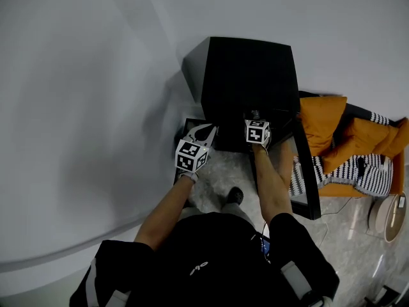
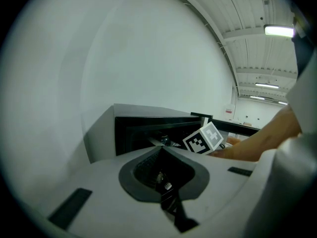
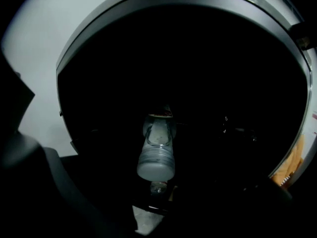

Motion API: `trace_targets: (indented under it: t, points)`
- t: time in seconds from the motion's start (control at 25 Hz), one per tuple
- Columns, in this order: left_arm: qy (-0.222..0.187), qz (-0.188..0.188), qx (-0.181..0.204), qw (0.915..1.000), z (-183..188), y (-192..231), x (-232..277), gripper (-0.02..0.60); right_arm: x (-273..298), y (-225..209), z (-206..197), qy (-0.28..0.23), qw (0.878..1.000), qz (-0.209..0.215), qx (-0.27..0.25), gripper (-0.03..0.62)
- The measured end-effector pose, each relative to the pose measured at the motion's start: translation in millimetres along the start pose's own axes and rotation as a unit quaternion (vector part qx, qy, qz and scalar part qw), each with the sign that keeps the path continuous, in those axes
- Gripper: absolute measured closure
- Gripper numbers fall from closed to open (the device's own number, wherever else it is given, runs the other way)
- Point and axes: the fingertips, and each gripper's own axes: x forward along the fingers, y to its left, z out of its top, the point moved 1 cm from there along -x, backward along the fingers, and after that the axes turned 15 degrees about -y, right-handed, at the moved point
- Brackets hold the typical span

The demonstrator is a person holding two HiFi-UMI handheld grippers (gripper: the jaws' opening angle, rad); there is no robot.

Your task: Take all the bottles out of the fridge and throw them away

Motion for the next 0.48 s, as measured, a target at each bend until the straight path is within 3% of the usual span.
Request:
trace_targets:
  t: [0.2, 0.48]
  points:
    - [-0.004, -0.003, 0.0, 1.0, 2.5, 0.5, -0.1, 0.575, -25.5, 3.1, 4.7, 0.016, 1.0, 0.003, 0.012, 0.393]
    - [-0.015, -0.037, 0.002, 0.9992, 14.9, -7.1, 8.2, 0.575, -76.8, 9.2, 19.2, -0.004, 1.0, -0.006, 0.017, 0.395]
